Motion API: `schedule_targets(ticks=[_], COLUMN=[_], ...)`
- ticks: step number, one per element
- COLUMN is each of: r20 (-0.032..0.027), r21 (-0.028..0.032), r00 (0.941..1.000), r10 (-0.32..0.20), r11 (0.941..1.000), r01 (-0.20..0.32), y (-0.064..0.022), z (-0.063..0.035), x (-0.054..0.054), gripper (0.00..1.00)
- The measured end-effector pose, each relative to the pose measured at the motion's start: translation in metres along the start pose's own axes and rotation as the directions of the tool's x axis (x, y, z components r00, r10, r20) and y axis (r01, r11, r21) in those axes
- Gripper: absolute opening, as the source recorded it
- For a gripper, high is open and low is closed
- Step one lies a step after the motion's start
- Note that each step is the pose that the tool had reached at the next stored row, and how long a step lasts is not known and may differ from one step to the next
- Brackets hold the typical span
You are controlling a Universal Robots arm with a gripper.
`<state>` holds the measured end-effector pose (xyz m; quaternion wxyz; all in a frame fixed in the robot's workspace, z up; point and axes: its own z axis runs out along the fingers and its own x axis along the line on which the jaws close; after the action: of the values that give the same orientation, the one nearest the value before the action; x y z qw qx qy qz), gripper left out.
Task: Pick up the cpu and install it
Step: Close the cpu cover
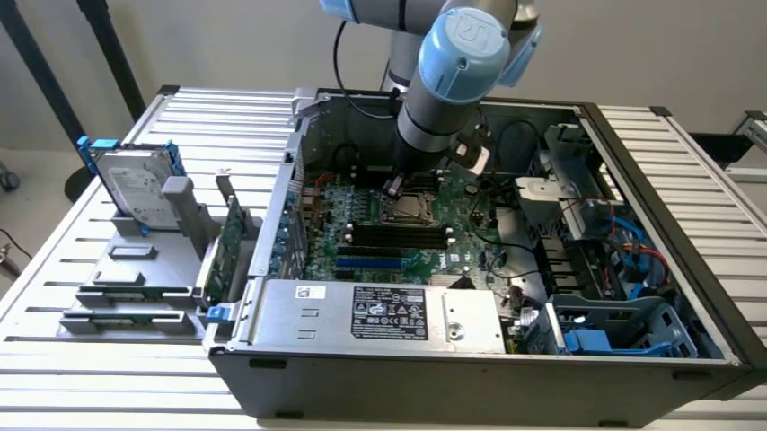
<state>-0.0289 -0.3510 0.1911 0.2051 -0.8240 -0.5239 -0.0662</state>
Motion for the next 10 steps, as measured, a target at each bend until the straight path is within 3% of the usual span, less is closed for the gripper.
schedule_targets(ticks=[10], r20=[0.0001], r21=[0.0005], r00=[1.0], r10=[0.0], r11=[1.0], r01=[0.0], y=[0.0047], z=[-0.0008], x=[0.0014], gripper=[0.11])
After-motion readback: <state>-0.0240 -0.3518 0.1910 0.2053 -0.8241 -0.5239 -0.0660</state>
